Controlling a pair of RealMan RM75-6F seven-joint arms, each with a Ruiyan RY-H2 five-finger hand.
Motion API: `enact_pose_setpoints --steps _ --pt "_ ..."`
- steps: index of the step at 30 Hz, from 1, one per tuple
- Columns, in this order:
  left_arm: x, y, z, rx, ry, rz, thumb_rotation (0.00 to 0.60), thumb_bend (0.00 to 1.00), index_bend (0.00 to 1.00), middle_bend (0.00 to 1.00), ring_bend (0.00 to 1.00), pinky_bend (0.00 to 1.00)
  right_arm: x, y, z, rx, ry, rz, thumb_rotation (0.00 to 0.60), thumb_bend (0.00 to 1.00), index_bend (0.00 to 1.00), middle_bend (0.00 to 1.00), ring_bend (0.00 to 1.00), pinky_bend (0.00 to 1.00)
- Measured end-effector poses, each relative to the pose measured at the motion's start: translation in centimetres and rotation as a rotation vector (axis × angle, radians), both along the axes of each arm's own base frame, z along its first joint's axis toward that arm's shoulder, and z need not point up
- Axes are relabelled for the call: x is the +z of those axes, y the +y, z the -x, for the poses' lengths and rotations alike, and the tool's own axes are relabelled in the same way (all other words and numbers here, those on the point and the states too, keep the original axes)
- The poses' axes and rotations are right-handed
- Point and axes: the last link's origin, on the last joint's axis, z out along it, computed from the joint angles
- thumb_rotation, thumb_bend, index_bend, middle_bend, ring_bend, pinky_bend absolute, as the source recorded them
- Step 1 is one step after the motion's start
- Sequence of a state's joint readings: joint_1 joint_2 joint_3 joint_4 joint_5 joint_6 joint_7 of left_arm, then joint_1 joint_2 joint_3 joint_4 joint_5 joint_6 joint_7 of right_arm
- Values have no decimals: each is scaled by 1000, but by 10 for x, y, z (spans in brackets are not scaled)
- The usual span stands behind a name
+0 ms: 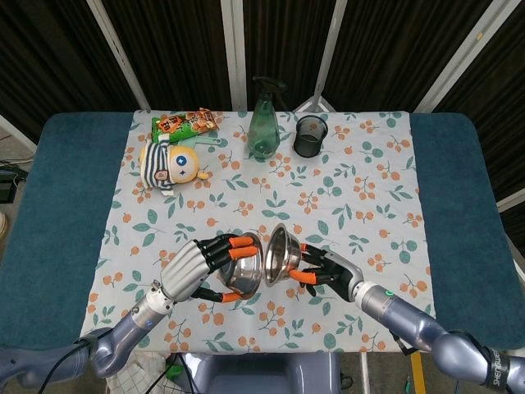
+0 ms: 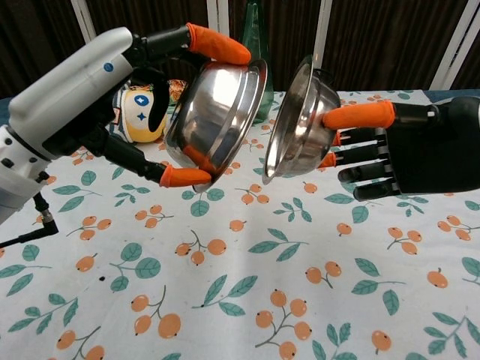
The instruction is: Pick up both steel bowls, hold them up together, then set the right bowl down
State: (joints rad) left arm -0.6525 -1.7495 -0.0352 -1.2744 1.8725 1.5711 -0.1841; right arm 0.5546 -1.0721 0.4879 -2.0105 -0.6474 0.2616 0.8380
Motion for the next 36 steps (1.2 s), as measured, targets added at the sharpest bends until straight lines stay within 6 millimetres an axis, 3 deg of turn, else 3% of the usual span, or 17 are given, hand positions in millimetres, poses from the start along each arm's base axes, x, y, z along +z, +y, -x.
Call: enact_pose_setpoints --steps 7,19,29,36 --pt "3 1 3 6 13 -2 600 352 460 607 494 661 4 -14 27 16 92 55 600 343 693 636 612 746" --pt "9 8 14 54 59 0 600 352 461 608 494 661 -2 -21 70 209 429 241 600 343 692 636 612 748" --pt "5 8 24 64 96 -11 600 352 461 609 494 661 -37 -8 98 421 746 307 600 343 695 636 612 753" --pt "2 8 29 79 124 1 600 353 462 609 494 661 -57 7 103 544 909 412 600 343 695 636 612 754"
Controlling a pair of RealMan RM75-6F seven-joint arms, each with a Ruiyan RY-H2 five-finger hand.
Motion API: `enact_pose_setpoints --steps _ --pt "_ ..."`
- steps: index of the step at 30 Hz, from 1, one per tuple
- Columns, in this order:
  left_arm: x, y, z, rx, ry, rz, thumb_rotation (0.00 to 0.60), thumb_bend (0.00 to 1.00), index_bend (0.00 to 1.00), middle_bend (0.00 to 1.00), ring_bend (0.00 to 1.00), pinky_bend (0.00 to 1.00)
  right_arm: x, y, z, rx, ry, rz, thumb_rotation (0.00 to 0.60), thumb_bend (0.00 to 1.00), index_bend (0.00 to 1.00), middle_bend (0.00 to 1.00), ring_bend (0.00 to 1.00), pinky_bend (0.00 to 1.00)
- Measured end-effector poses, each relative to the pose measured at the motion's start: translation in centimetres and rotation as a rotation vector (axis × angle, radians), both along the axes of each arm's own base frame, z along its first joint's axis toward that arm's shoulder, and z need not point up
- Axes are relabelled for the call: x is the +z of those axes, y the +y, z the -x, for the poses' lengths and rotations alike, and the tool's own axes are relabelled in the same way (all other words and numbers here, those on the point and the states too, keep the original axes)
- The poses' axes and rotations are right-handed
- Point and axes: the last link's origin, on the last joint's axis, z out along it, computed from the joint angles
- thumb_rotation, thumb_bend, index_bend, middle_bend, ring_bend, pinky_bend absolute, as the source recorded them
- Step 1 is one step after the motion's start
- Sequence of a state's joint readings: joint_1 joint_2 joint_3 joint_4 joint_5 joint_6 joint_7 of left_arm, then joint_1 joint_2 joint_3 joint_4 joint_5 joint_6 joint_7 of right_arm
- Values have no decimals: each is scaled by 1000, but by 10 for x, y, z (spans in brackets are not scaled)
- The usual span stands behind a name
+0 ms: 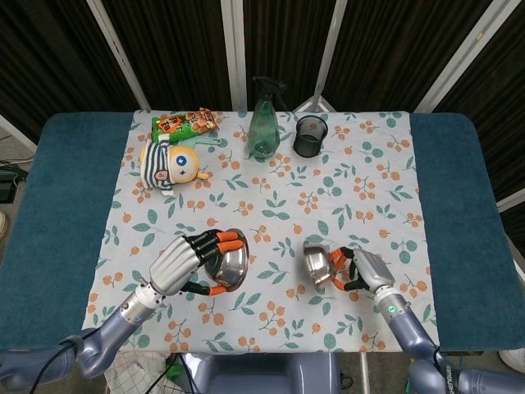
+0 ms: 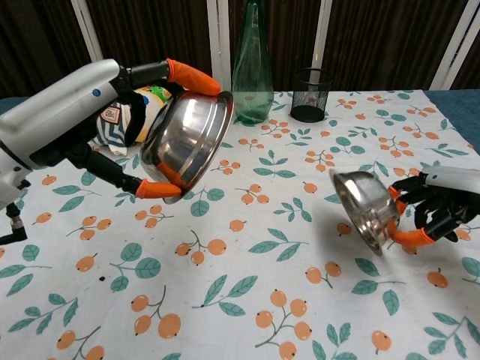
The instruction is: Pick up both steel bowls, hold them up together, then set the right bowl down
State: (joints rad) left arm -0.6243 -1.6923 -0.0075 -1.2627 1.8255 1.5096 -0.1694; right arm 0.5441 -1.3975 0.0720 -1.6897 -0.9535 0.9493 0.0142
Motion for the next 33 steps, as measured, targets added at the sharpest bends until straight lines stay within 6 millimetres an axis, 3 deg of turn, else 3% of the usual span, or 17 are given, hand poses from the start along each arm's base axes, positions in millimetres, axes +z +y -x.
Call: enact_pose_setpoints --steps 12,14,17,21,23,27,33 --pt "-3 0 5 58 109 58 600 356 466 613 494 661 -4 16 -14 167 101 84 600 343 686 635 612 754" --pt "-5 0 9 83 163 78 600 355 466 613 494 661 -5 19 -17 195 114 103 600 343 634 611 606 748" --pt "-8 -2 14 116 237 106 600 356 467 614 494 661 -4 21 -21 240 134 152 600 343 450 510 528 677" --pt "-10 -3 24 148 310 134 600 357 467 615 494 661 3 21 -22 299 162 224 600 344 139 320 345 551" --pt "-10 -4 29 155 347 132 600 358 467 614 494 661 6 21 -23 323 171 251 600 344 51 243 276 505" --pt "-10 -6 37 179 424 145 600 358 457 603 494 647 16 20 -20 346 185 276 600 344 0 131 180 431" --pt "-16 -8 46 207 520 138 600 346 415 552 482 557 24 22 -13 356 192 265 600 344 0 93 152 404"
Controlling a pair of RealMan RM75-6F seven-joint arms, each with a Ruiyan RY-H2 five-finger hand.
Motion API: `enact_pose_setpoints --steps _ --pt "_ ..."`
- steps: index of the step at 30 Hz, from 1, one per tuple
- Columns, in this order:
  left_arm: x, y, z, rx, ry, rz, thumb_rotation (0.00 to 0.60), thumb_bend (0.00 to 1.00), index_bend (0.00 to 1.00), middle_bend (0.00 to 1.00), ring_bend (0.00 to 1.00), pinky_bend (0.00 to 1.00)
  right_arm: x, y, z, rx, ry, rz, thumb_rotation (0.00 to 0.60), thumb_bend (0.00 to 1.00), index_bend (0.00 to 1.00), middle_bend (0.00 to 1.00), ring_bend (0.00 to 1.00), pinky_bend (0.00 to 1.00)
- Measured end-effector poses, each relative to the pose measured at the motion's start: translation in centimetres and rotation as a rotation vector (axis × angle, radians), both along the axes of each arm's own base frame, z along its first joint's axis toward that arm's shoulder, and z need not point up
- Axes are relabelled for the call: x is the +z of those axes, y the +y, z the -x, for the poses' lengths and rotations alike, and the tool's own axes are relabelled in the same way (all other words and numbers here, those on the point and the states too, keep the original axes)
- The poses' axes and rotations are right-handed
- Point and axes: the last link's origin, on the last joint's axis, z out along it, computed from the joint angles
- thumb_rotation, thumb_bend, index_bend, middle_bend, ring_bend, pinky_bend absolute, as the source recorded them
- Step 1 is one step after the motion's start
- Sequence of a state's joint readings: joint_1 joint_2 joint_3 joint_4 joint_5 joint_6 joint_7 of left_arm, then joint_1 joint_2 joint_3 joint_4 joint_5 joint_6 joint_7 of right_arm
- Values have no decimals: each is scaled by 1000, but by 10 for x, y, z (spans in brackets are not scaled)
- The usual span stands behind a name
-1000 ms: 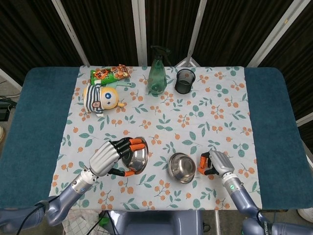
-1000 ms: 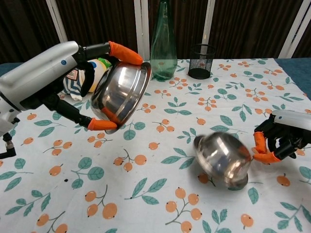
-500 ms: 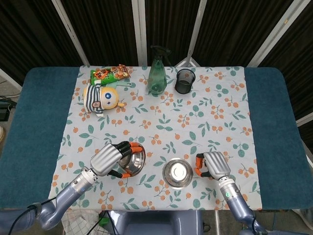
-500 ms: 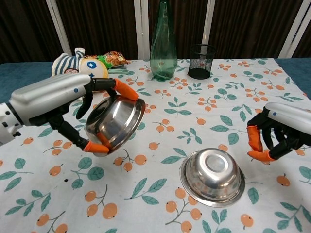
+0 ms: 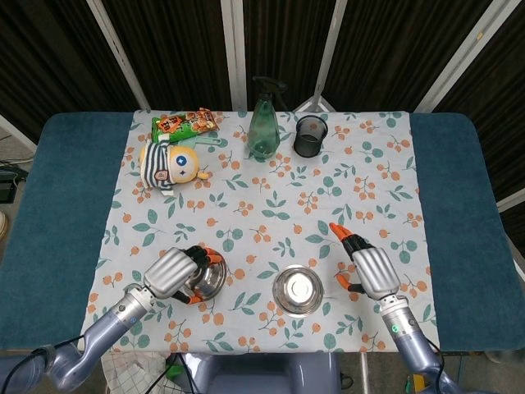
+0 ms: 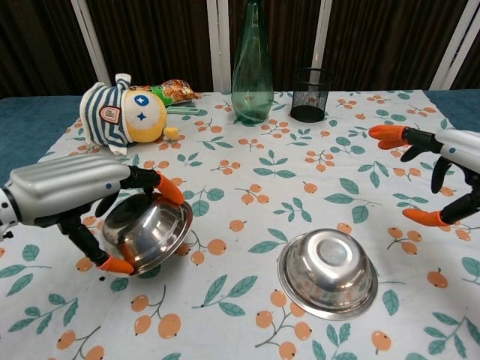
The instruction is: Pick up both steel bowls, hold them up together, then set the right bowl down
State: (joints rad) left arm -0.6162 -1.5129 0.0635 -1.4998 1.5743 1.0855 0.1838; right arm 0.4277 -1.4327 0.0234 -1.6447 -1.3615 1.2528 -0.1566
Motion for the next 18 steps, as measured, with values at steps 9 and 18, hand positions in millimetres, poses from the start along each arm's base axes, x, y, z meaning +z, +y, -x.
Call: enact_pose_setpoints --steps 9,18 --pt "-10 -5 16 58 54 12 589 158 12 189 167 438 9 3 -1 3 -12 -4 600 344 0 68 128 396" --pt "1 -11 13 67 37 14 269 102 0 0 0 249 22 9 -4 7 -24 2 600 345 0 27 84 372"
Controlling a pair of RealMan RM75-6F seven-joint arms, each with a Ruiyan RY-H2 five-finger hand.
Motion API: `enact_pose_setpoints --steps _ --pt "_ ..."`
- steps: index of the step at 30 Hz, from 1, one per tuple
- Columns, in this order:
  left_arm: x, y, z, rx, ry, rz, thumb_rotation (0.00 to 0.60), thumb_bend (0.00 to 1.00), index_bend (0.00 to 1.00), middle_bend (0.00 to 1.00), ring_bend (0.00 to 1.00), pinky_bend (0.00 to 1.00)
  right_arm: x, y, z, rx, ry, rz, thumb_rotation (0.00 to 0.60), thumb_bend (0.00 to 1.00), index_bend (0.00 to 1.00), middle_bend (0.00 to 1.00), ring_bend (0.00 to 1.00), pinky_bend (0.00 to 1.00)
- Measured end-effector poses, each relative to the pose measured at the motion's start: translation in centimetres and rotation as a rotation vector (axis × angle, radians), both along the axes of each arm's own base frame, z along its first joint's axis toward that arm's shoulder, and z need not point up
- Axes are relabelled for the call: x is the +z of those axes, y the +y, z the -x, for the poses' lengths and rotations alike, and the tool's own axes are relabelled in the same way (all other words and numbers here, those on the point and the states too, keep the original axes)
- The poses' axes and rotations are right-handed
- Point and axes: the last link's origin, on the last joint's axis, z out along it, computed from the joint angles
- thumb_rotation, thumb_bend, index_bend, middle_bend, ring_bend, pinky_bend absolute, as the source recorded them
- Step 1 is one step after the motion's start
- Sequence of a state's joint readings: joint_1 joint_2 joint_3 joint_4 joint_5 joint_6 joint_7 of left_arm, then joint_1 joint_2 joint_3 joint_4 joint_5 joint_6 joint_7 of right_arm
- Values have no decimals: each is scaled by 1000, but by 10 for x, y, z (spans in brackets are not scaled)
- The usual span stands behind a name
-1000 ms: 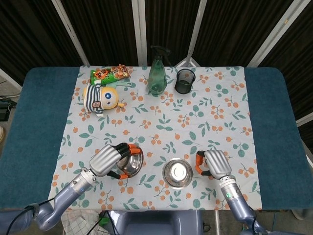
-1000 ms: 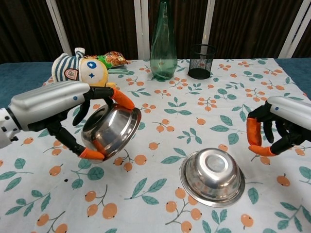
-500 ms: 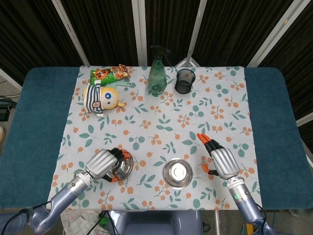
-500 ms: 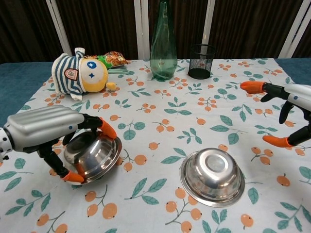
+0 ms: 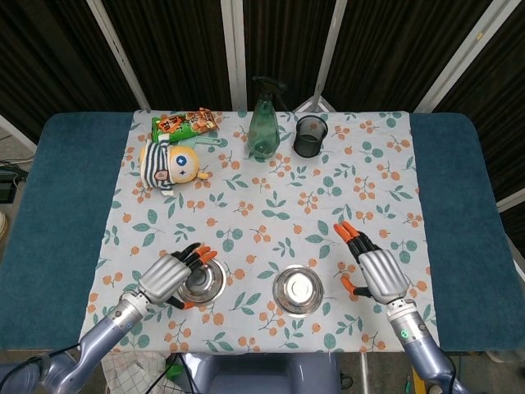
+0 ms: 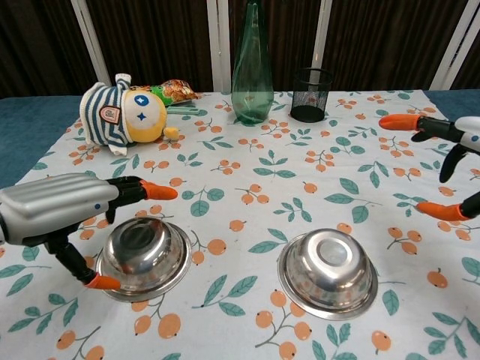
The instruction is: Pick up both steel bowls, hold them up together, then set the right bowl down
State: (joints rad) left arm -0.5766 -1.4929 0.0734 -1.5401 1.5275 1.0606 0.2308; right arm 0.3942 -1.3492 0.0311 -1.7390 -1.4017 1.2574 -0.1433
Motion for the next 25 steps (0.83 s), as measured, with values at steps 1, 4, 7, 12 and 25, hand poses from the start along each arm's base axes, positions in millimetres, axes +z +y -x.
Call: enact_pose_setpoints --steps 1,4,7,12,25 --pt "2 -1 -1 -2 -14 -2 245 97 0 0 0 237 1 1 0 1 -1 2 600 344 0 22 78 368" --pt "10 -5 -4 -5 -55 -4 217 93 0 0 0 197 7 4 0 2 -8 8 600 344 0 3 51 342" --pt "21 -10 -6 -8 -86 -4 211 100 0 0 0 151 15 9 1 1 -11 18 600 344 0 0 13 284" --pt "57 -23 4 7 -127 -99 264 125 0 0 0 146 43 29 15 13 80 51 600 344 0 0 0 153" --pt "115 -84 47 141 -7 -410 313 125 0 0 0 141 99 90 68 -109 369 355 600 345 0 0 0 52"
